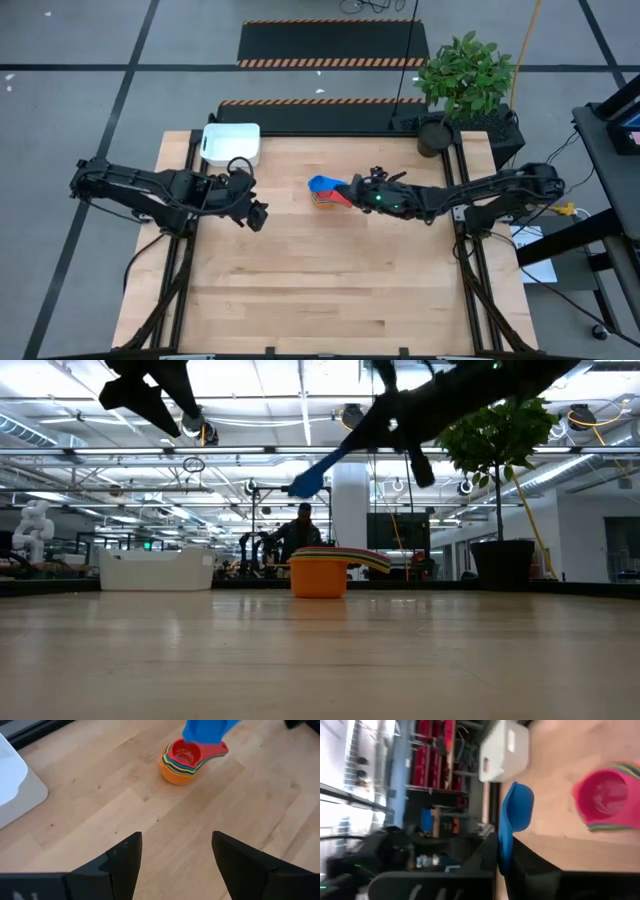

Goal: Nest measuring cups in basket
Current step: Stack the blue measuring cup into the red measuring cup, then put the nested measuring cups into the white bin

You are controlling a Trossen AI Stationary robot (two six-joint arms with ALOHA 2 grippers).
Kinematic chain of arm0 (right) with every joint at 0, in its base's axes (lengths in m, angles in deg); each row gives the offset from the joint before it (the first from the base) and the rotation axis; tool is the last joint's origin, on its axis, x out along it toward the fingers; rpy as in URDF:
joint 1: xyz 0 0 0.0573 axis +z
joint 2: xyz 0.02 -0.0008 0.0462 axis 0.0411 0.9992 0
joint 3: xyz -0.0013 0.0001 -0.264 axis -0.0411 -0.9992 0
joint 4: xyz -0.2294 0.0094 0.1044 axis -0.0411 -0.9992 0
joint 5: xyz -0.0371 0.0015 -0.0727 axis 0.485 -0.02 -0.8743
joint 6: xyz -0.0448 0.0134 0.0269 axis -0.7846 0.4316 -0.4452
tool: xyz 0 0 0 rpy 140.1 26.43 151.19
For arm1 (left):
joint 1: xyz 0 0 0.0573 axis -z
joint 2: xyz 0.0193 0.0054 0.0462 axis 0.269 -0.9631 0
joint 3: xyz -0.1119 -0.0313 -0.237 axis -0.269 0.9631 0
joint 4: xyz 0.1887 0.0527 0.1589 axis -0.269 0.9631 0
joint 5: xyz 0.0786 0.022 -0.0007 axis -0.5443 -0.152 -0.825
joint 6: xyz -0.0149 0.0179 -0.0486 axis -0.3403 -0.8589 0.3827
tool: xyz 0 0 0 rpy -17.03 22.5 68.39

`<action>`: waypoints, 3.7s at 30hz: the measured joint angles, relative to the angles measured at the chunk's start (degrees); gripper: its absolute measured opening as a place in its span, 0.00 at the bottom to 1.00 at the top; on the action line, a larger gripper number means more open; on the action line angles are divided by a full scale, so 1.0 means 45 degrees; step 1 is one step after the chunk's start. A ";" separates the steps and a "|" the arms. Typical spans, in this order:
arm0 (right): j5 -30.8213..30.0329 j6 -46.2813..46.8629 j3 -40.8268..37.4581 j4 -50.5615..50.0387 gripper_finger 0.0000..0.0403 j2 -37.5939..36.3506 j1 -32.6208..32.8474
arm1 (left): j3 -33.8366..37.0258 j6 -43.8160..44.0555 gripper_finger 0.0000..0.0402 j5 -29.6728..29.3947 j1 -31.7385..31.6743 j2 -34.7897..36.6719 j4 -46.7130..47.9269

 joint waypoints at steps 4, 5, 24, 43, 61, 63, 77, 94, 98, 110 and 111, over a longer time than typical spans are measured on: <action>0.0261 0.0108 0.0000 0.0432 0.00 0.0820 -0.0160 | 0.0000 -0.0086 0.60 0.0342 -0.0214 0.0000 0.0000; 0.0262 0.0214 0.0000 0.0463 0.00 0.0976 -0.0191 | 0.0000 -0.0077 0.60 0.0434 -0.0245 0.0000 -0.0001; -0.0153 0.0482 -0.0005 -0.0799 0.00 0.1613 -0.0344 | 0.0000 0.0200 0.60 0.0767 -0.0277 0.0000 -0.0084; -0.0167 0.0620 -0.0005 -0.1198 0.07 0.1613 -0.0582 | 0.0000 -0.0070 0.60 0.0772 -0.0282 0.0000 -0.0113; 0.0652 0.0888 -0.0005 -0.2051 0.27 0.1613 -0.0582 | 0.0000 -0.0009 0.60 0.0767 -0.0277 0.0000 -0.0118; 0.0661 0.0892 -0.0010 -0.2238 0.29 0.1613 -0.0582 | 0.0000 0.0012 0.60 0.0767 -0.0277 0.0000 -0.0118; 0.0982 0.0031 -0.0015 -0.4079 0.43 0.0863 -0.0582 | 0.0000 0.0014 0.60 0.0767 -0.0277 0.0000 -0.0132; 0.1939 -0.0842 -0.0010 -0.7860 0.59 -0.0391 -0.0694 | 0.0000 0.0021 0.60 0.0689 -0.0286 0.0000 -0.0197; 0.2249 -0.1073 -0.0010 -0.7846 0.59 -0.0439 -0.0694 | 0.0000 0.0081 0.60 0.0674 -0.0286 -0.0024 -0.0205; 0.2613 -0.1089 -0.1157 -0.5375 0.59 -0.0291 -0.0688 | 0.0000 0.0226 0.60 0.0651 -0.0286 -0.0024 -0.0215; 0.2614 -0.0755 -0.1618 -0.4428 0.59 -0.0291 -0.0684 | 0.0000 0.0230 0.60 0.0655 -0.0286 -0.0024 -0.0214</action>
